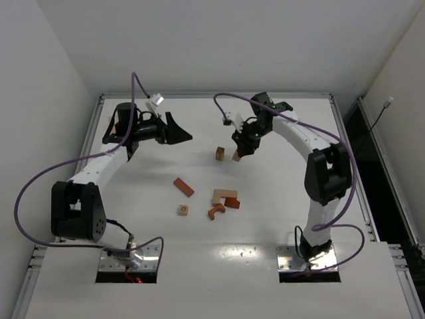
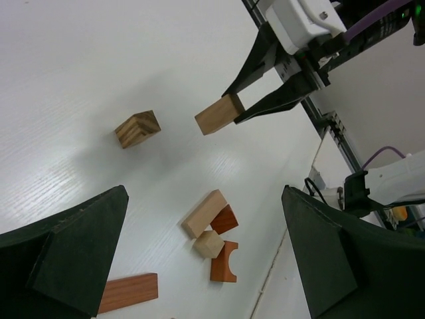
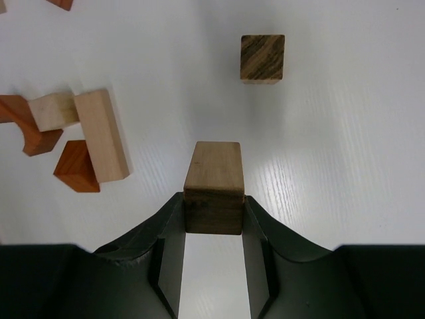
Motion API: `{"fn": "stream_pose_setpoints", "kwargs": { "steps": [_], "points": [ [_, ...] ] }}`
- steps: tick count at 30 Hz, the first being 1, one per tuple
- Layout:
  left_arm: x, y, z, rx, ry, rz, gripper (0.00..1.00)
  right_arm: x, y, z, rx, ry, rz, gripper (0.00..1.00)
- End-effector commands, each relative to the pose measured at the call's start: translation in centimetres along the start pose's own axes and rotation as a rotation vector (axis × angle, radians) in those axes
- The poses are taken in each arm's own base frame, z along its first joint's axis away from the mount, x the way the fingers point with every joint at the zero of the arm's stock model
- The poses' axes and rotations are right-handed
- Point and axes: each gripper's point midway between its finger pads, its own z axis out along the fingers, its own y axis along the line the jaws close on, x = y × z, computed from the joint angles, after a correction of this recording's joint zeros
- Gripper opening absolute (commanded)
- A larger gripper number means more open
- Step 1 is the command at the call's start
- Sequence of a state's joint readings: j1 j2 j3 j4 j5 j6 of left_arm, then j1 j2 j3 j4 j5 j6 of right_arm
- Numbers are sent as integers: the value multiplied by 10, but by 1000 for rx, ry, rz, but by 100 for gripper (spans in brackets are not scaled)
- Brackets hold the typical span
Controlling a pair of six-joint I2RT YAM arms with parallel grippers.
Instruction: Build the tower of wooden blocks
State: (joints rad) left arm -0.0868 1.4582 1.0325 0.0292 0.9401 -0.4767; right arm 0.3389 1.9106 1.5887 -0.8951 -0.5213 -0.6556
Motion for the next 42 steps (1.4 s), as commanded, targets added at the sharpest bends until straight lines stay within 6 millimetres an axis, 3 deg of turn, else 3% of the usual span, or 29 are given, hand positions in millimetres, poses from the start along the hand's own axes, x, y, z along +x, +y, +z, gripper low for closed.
{"fn": "stream_pose_setpoints", "kwargs": {
  "steps": [1,14,22,32,38,42],
  "points": [
    [-10,3,-6,-20,-21,26,100,-5,-12,17,47,6,-12,0],
    [-11,14,-6,-51,-20,1,100,8,-28,60,2,112,-104,0],
    [-14,18,-5,-68,-27,1,100,7,-45,71,51,136,-144,0],
    [-13,20,-5,-79,-25,-6,100,-8,-54,84,50,162,-219,0],
    [-15,21,-4,-79,-25,-6,100,-16,-51,88,23,176,-269,0],
    [-15,21,-4,-79,-25,3,100,-9,-43,92,-19,206,-300,0]
  ]
}}
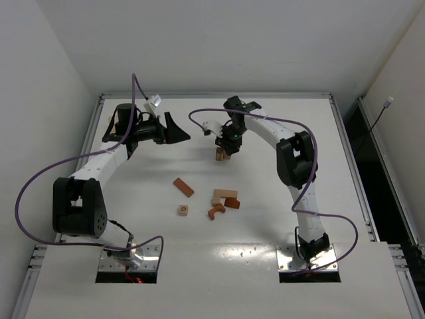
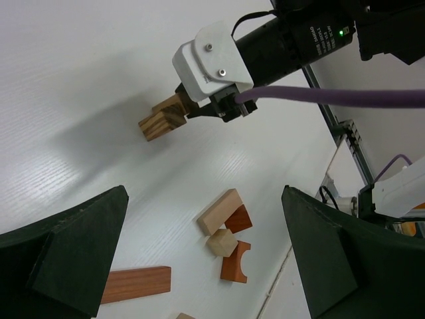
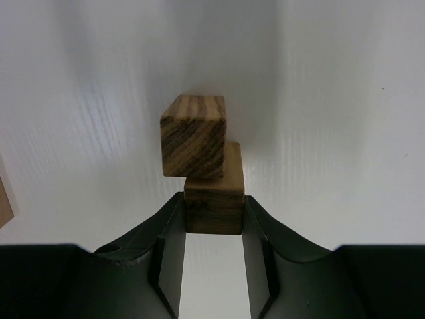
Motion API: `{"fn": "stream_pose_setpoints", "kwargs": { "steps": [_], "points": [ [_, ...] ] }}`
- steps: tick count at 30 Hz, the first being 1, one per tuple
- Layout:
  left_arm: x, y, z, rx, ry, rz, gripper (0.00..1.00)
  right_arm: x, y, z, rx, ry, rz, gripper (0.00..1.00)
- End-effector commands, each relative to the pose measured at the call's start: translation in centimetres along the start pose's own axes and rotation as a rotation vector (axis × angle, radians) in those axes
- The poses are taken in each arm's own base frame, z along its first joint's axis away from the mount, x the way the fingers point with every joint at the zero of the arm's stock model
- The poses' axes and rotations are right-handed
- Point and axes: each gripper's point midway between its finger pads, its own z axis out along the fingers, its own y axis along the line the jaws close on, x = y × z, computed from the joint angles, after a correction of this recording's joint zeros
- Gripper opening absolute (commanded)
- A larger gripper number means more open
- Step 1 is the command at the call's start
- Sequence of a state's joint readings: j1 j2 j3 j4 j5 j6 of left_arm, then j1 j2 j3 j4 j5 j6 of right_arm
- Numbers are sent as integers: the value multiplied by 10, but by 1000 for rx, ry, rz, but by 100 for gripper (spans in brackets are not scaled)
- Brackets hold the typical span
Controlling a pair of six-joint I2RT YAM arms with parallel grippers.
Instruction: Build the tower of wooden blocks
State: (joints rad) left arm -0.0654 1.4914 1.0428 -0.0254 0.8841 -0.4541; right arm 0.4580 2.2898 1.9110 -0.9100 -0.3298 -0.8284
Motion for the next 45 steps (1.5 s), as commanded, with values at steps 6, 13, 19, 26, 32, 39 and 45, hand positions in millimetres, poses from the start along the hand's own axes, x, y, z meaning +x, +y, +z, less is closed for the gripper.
{"fn": "stream_pose_setpoints", "kwargs": {
  "steps": [6,13,19,26,32,39,45],
  "points": [
    [-17,-4,-3,7,-35,46,100,1,13,0,-62,35,-73,0],
    [-20,-7,-3,21,-46,43,100,11,22,1,-88,60,-89,0],
    [-20,-7,-3,21,-46,43,100,20,17,0,-90,96,-94,0],
    [-17,-5,-2,19,-41,36,100,28,14,3,-97,114,-90,0],
    [-17,-5,-2,19,-41,36,100,30,10,2,-86,110,-84,0],
    [-16,-7,-3,27,-37,37,100,34,5,3,-78,118,-76,2],
    [-14,-6,-2,27,-37,37,100,39,2,1,-70,126,-68,6]
  ]
}}
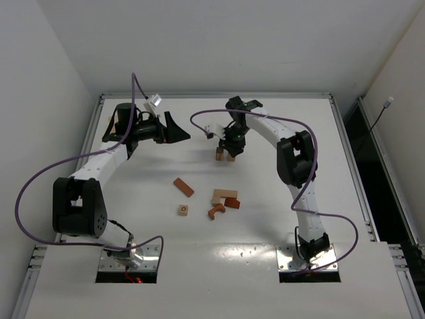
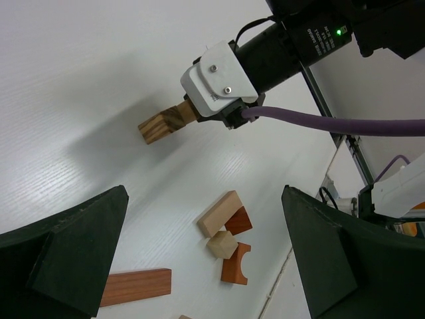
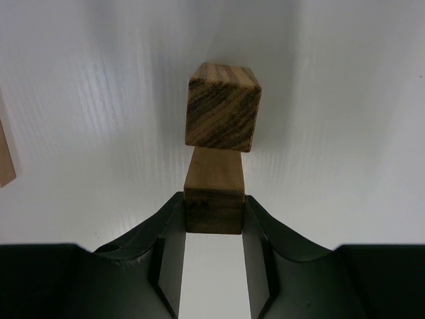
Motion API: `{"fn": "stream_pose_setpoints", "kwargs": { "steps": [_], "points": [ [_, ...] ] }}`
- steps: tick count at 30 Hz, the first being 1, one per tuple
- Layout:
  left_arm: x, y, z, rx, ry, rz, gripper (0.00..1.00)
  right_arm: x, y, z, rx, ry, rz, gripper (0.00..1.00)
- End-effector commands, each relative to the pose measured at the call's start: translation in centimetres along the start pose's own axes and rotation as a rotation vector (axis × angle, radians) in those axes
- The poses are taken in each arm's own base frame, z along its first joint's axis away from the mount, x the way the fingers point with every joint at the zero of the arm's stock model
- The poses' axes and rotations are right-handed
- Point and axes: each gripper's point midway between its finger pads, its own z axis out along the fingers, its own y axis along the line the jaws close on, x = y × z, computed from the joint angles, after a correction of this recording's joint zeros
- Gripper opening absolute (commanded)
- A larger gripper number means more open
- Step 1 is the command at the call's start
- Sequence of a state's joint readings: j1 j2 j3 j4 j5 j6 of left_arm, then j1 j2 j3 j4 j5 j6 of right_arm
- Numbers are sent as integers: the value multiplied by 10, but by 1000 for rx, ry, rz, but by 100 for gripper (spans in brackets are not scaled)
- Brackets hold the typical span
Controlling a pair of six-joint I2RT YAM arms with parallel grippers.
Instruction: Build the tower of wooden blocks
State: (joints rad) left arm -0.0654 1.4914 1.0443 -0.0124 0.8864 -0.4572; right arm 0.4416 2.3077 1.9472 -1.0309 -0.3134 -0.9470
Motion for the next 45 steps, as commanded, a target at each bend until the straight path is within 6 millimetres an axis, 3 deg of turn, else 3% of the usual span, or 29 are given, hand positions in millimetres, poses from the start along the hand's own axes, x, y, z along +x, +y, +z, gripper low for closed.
{"fn": "stream_pose_setpoints", "kwargs": {
  "steps": [1,15,24,31,35,37,40,43,44,45],
  "points": [
    [-12,-4,-2,22,-29,28,100,20,-5,8,-4,62,2,8],
    [-13,-3,-1,22,-29,28,100,21,-4,10,-12,66,14,34],
    [-16,-1,2,20,-24,21,100,21,-8,0,-6,18,35,71],
    [-16,-1,2,20,-24,21,100,14,-8,-12,10,0,26,79],
    [-11,-1,0,16,-15,18,100,20,-5,-32,23,-13,49,80],
    [-8,2,-1,8,5,55,100,31,-5,-53,39,-14,70,80],
    [17,18,0,-39,160,172,98,46,0,-80,67,-37,114,80],
    [49,30,-13,-42,315,348,98,65,6,-121,143,-54,148,83],
    [71,32,-23,-34,408,339,98,72,14,-137,175,-42,159,83],
    [75,36,-26,11,465,513,98,78,17,-145,190,-44,172,83]
  ]
}}
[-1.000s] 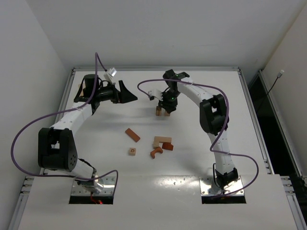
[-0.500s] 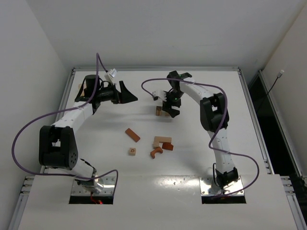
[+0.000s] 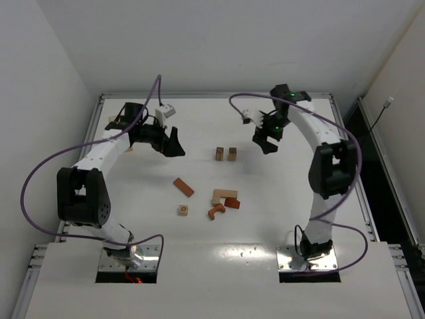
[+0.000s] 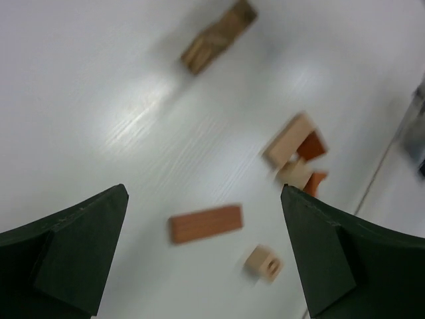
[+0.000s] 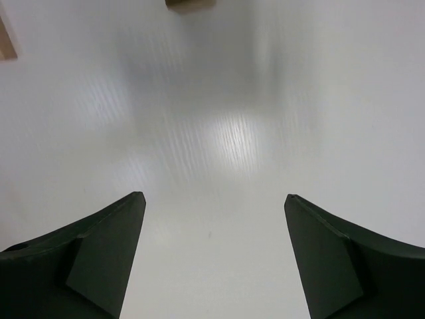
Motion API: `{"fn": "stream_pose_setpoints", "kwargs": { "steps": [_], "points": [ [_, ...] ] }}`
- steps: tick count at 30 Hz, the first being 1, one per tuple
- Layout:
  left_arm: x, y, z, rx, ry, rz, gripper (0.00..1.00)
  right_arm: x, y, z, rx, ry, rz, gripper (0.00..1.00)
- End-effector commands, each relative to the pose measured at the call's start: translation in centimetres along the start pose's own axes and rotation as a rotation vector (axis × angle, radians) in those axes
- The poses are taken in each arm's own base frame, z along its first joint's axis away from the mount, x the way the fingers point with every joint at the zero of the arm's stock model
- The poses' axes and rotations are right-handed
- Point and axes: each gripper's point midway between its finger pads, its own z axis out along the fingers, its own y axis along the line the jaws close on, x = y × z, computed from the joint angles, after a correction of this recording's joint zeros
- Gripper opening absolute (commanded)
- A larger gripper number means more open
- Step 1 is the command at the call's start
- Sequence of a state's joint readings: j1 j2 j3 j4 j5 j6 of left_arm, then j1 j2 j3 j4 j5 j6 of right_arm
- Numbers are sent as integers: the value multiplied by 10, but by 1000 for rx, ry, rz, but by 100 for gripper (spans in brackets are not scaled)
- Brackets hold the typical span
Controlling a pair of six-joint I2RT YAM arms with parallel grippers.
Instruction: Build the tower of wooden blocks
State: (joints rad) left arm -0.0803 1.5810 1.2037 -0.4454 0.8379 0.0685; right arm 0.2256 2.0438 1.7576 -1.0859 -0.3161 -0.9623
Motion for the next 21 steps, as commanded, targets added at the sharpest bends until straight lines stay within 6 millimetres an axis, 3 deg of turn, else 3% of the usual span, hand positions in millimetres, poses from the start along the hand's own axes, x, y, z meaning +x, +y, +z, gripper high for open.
{"fn": "stream_pose_setpoints", "kwargs": {
  "steps": [1,2,3,6,10,15,17,21],
  "points": [
    [58,-3,-12,77,284,340,98,15,2,-62,110,-45,27,83],
    [78,-6,-19,125,386,332,98,24,4,-64,126,-47,53,83],
    [86,-3,-20,180,433,475,98,25,6,-82,176,-65,61,83],
    [112,12,-23,219,603,615,98,36,12,-100,234,-110,126,84],
    [121,22,-18,283,671,809,95,43,25,-99,235,-150,201,84],
    [139,9,-2,486,644,1044,95,43,33,-91,215,-171,255,84],
    [131,6,9,477,574,1099,95,43,33,-91,215,-171,255,84],
    [137,-1,25,471,511,1211,95,44,34,-91,218,-165,276,84]
  ]
}}
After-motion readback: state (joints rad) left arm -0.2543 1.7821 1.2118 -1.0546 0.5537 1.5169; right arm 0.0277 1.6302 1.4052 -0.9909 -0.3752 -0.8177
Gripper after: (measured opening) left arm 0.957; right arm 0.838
